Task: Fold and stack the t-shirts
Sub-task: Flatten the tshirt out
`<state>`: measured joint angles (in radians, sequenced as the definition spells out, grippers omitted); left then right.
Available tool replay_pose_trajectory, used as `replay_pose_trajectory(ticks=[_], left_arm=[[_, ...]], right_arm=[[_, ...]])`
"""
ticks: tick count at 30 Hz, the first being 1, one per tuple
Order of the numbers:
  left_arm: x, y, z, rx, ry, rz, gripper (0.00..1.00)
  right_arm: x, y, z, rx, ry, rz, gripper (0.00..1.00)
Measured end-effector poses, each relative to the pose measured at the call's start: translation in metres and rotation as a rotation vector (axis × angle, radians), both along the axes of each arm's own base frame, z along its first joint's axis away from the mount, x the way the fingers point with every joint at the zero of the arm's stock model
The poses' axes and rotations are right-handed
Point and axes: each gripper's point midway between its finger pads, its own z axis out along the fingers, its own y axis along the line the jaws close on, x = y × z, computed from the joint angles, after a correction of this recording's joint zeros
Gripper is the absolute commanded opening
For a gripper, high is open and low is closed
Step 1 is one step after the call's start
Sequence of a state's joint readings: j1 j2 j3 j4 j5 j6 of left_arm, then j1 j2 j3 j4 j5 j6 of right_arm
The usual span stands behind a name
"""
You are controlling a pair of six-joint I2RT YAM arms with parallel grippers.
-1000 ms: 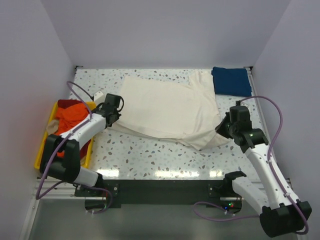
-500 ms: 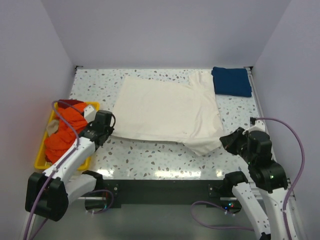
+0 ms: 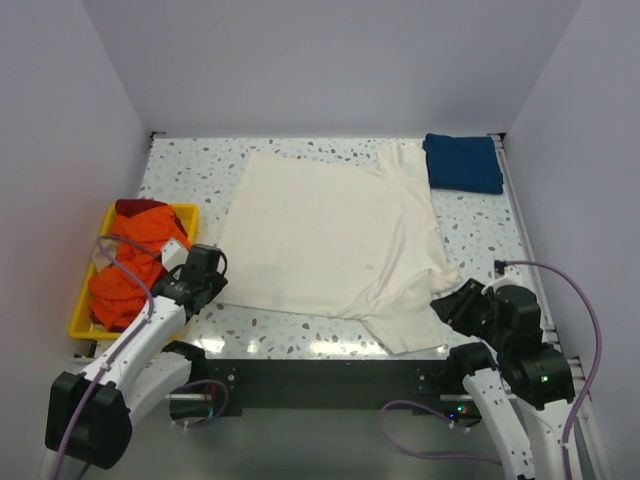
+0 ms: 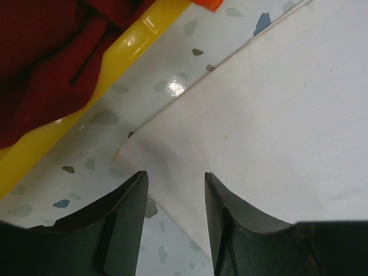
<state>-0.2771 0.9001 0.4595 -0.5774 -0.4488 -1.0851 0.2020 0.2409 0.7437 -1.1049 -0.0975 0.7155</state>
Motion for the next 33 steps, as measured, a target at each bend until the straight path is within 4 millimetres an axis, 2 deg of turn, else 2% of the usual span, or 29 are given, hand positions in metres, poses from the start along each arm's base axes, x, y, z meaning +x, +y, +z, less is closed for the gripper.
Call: replay_pose_trajectory(ticks=[8,15,18,19,21,22,25,27,33], left_arm=[[-0.025,0.007,-0.021,-0.009,0.074,0.070,0.48],[-0.032,0.014,-0.033,0.019,0.115,0.108,0.49],[-0.028,0.018,-0.035,0.046,0.113,0.129,0.40],[-0.026,0.019,-0.035,0.055,0.111,0.135,0.33],[-0.021,0.021,-0.035,0.067,0.100,0.143,0.25],[-0.019,0.021,-0.035,0.070,0.094,0.144,0.16],[-0.014,0.020,-0.035,0.067,0.078,0.138,0.04],[-0.013,0.019,-0.035,0.066,0.073,0.130,0.00],[-0.007,0.017,-0.029,0.065,0.045,0.100,0.00]], right_arm=[[0.004,0.002,-0.001,0.020,0.015,-0.018,0.37],[0.011,0.002,-0.009,0.008,0.059,-0.024,0.38],[0.012,-0.002,-0.012,-0.006,0.070,-0.043,0.38],[0.012,-0.003,-0.014,-0.013,0.080,-0.051,0.38],[0.013,-0.007,-0.018,-0.031,0.106,-0.069,0.40],[0.013,-0.008,-0.020,-0.039,0.121,-0.074,0.40],[0.013,-0.014,-0.030,-0.070,0.186,-0.107,0.46],[0.013,-0.018,-0.036,-0.090,0.230,-0.128,0.48],[0.013,-0.027,-0.055,-0.148,0.375,-0.198,0.51]])
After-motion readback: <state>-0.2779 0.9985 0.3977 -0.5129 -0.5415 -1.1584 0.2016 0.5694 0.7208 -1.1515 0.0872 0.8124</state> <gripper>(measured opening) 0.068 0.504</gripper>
